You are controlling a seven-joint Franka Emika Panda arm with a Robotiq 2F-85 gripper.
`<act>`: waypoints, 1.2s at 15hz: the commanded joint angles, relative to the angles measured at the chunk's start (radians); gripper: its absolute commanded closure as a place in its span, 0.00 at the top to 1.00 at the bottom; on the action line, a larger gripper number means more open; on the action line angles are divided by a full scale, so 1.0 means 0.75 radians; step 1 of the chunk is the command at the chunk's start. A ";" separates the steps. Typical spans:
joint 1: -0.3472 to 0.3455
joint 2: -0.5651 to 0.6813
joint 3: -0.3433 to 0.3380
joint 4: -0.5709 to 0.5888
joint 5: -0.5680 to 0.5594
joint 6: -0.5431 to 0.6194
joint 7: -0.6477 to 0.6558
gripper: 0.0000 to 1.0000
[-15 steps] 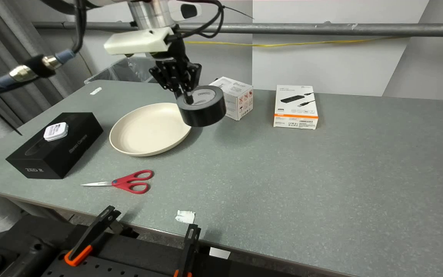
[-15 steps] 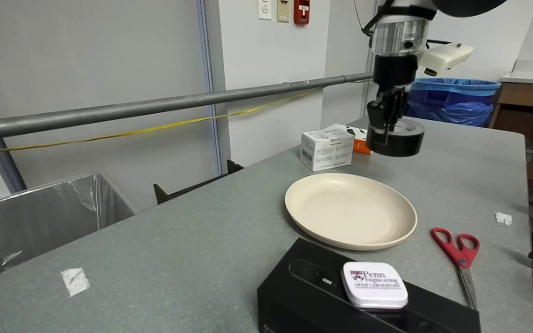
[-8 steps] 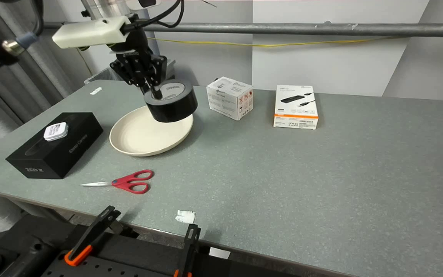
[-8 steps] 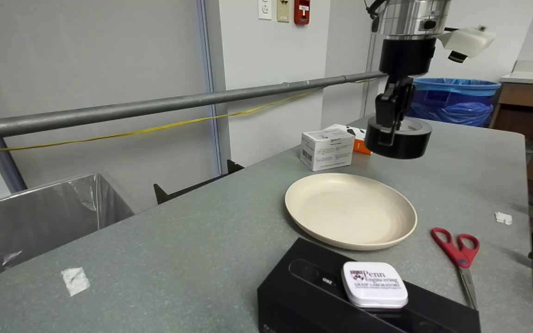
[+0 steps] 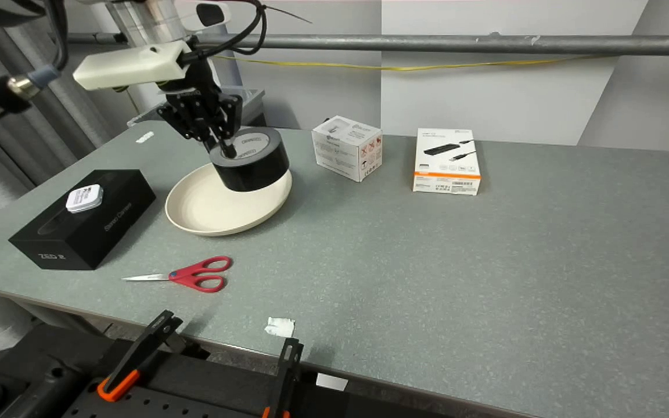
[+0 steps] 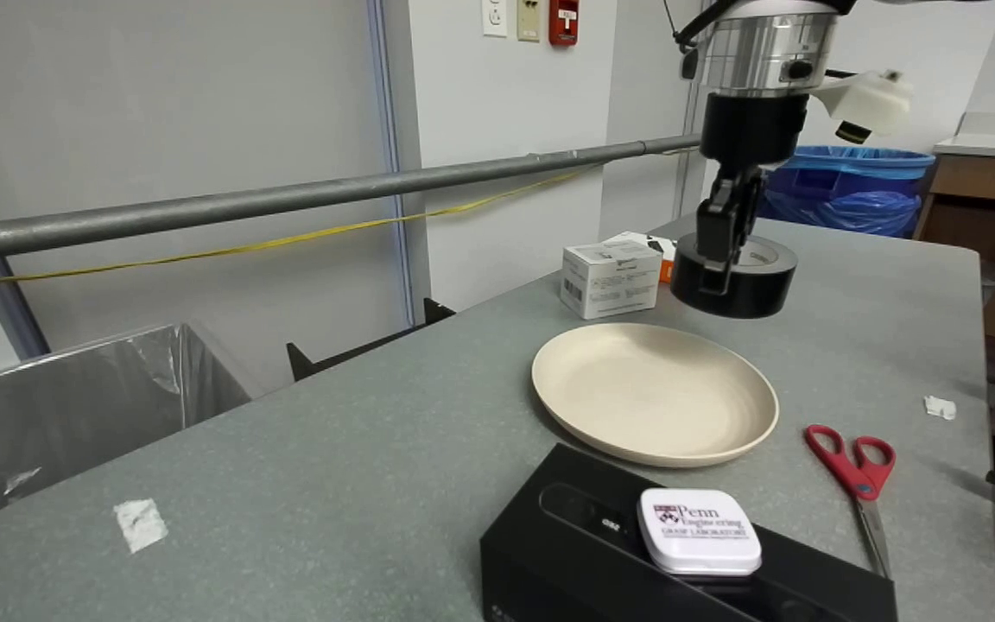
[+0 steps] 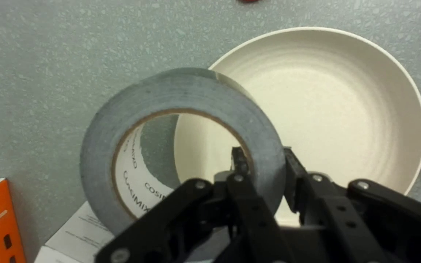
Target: Put the tape on the plate
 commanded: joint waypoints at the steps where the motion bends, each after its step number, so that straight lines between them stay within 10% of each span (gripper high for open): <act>1: 0.057 0.106 0.032 0.072 -0.093 0.068 0.051 0.06; 14: 0.227 0.611 -0.024 0.488 -0.149 0.042 0.007 0.06; 15: 0.222 0.599 -0.020 0.492 -0.137 0.041 -0.004 0.41; 18: 0.206 0.552 -0.001 0.464 -0.108 0.043 -0.055 0.66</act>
